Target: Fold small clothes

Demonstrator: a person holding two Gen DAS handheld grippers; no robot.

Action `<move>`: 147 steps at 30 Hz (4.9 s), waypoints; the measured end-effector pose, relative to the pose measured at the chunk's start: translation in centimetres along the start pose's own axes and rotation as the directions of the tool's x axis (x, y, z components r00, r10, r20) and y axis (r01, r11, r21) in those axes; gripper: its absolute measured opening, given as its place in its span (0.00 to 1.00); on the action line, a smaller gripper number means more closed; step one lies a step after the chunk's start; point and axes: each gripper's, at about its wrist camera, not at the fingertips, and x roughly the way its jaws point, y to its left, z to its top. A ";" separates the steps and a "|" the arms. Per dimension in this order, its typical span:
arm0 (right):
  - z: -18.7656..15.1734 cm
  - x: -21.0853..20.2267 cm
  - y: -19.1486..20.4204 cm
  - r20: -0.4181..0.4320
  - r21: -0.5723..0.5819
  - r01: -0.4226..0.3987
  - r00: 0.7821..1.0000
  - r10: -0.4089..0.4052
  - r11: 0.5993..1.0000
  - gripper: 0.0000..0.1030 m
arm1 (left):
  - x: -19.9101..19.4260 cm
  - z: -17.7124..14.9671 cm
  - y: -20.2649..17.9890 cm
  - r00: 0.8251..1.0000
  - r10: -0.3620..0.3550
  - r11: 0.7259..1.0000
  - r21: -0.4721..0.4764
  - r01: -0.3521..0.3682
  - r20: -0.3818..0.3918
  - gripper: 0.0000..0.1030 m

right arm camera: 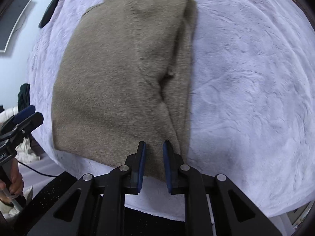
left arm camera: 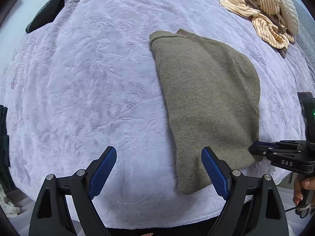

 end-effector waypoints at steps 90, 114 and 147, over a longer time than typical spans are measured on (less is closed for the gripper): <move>0.8 -9.3 8.0 0.159 0.106 0.247 0.952 -0.261 0.963 0.93 | -3.3 1.2 -3.2 0.995 0.076 0.997 0.018 -0.076 -0.056 1.00; 1.2 -9.2 7.7 0.152 0.097 0.250 0.953 -0.263 0.963 0.93 | -3.0 1.1 -3.7 0.994 0.093 0.995 0.029 -0.092 -0.060 1.00; 1.7 -9.2 7.9 0.152 0.085 0.257 0.952 -0.267 0.963 0.93 | -2.8 0.9 -3.8 0.993 0.099 0.995 0.026 -0.098 -0.065 1.00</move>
